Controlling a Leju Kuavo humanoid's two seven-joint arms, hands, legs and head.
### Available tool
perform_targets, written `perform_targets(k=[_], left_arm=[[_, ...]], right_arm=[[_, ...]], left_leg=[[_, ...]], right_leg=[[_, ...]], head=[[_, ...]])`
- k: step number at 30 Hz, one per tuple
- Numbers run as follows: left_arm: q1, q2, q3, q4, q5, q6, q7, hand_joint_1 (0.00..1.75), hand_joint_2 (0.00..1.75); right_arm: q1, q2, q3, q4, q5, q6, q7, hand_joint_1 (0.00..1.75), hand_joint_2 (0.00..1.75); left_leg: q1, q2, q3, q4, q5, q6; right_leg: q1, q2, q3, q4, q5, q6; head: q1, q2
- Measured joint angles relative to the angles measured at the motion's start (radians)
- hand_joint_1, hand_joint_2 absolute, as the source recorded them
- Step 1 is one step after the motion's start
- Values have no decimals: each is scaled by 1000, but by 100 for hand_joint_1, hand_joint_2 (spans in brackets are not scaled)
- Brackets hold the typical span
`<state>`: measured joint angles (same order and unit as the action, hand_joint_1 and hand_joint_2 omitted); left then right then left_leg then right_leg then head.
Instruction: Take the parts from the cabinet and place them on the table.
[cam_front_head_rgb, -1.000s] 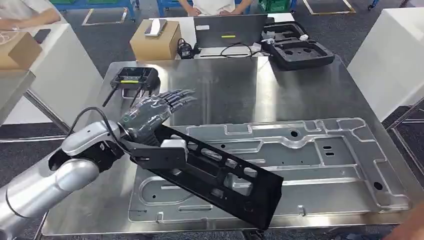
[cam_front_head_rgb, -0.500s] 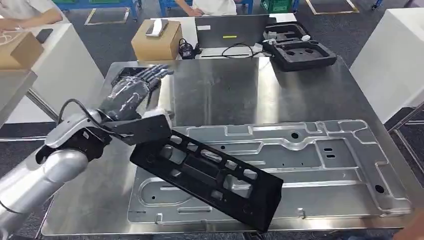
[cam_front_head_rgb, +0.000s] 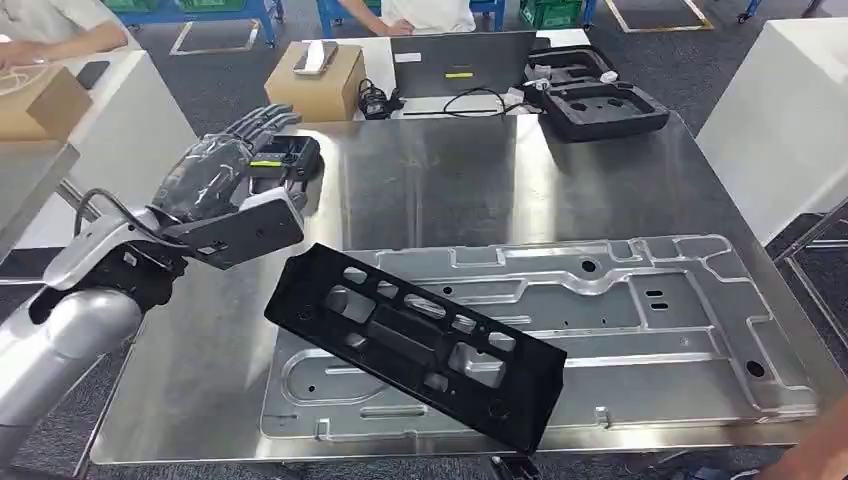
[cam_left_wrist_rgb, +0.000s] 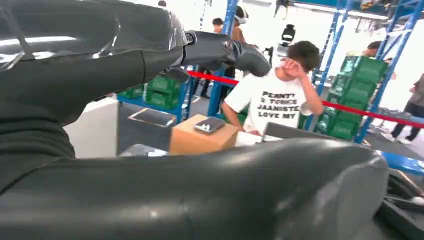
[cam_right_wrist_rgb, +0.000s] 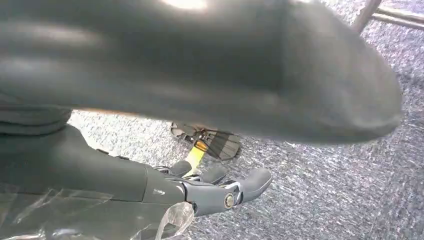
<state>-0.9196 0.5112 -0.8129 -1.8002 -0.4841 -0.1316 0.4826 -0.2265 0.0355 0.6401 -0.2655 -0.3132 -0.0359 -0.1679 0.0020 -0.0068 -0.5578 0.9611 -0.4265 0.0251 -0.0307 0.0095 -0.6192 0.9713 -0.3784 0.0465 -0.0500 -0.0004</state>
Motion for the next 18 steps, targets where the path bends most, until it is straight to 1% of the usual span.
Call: perform_targets(k=[1,2,3,4,5,6,7,8,9,10,11,12,13,14,15,16,17,18], left_arm=[[1,2,3,-2,0,-3,1,0,0],[1,2,4,-3,0,-4,3,0,0],[-1,2,5,-4,0,-4,4,0,0],[0,4,5,-5,0,-5,8,0,0],[5,5,5,-5,0,-5,8,0,0],[9,5,5,-5,0,-5,8,0,0],[12,5,5,-5,0,-5,9,0,0],[15,6,5,-5,0,-5,10,0,0],[18,9,5,-5,0,-5,10,0,0],[18,11,6,-5,0,-5,10,0,0],[18,12,10,-5,-1,-4,11,0,0],[18,14,15,-7,-1,-4,11,0,0],[17,19,19,-8,-1,-4,12,0,0],[18,20,20,-11,-1,-3,11,0,0],[19,21,20,-11,-1,-3,11,0,0],[21,22,21,-11,-1,-3,11,0,0],[24,26,23,-11,-1,-3,11,0,0],[24,28,24,-11,-1,-3,11,0,0]], right_arm=[[0,0,0,0,0,0,0,0,0],[0,-2,0,0,0,0,0,0,0],[0,-3,0,0,0,0,0,0,0],[1,-4,0,0,-1,0,0,0,0],[4,-6,0,0,-1,0,1,0,0],[7,-8,0,0,-1,0,1,0,0],[10,-9,0,0,-2,0,1,0,0],[11,-9,0,0,-2,0,1,0,0],[12,-10,0,0,-2,0,1,0,0],[12,-12,0,0,-2,0,1,0,0],[11,-13,0,0,-2,0,1,0,0],[10,-13,0,0,-2,0,1,0,0],[10,-13,0,0,-2,0,2,0,0],[12,-15,0,0,-2,-1,2,0,0],[12,-15,0,0,-3,0,2,0,0],[12,-15,0,0,-3,-1,2,0,0],[12,-15,0,0,-3,-1,2,0,0],[11,-16,0,0,-3,-1,2,0,0]], left_leg=[[1,1,2,-15,14,10],[12,5,9,-23,25,12],[11,4,6,-29,31,18],[11,4,2,-28,35,24],[9,5,-2,-28,37,27],[8,5,-7,-28,40,28],[8,4,-11,-26,43,27],[9,4,-14,-26,46,25],[10,4,-15,-24,47,23],[12,4,-17,-18,47,22],[11,4,-21,-9,44,17],[2,4,-33,5,40,9],[3,3,-41,10,42,4],[3,3,-44,10,46,-3],[8,3,-45,7,51,-9],[11,3,-47,8,53,-13],[15,3,-54,20,38,-16],[15,4,-68,57,1,-21]], right_leg=[[6,2,1,-6,5,10],[-1,-1,-4,6,-9,11],[3,-3,-23,49,-53,12],[4,-3,-51,125,-102,12],[4,-3,-85,216,-147,13],[4,-3,-111,291,-177,15],[4,-3,-118,320,-182,17],[2,-4,-98,295,-165,18],[1,-4,-54,226,-133,19],[-1,-4,3,130,-95,20],[-3,-4,53,47,-68,21],[-2,-4,68,9,-79,20],[-1,-1,56,16,-71,6],[3,-1,51,17,-69,2],[8,-1,49,19,-65,-4],[5,-2,45,15,-59,-13],[1,-3,43,14,-54,-21],[3,-4,38,14,-49,-28]], head=[[0,0],[0,0],[4,0],[5,0],[6,0],[6,0],[6,0],[6,0],[6,0],[6,0],[6,0],[6,0],[4,0],[4,0],[4,0],[5,0],[4,0],[4,0]])
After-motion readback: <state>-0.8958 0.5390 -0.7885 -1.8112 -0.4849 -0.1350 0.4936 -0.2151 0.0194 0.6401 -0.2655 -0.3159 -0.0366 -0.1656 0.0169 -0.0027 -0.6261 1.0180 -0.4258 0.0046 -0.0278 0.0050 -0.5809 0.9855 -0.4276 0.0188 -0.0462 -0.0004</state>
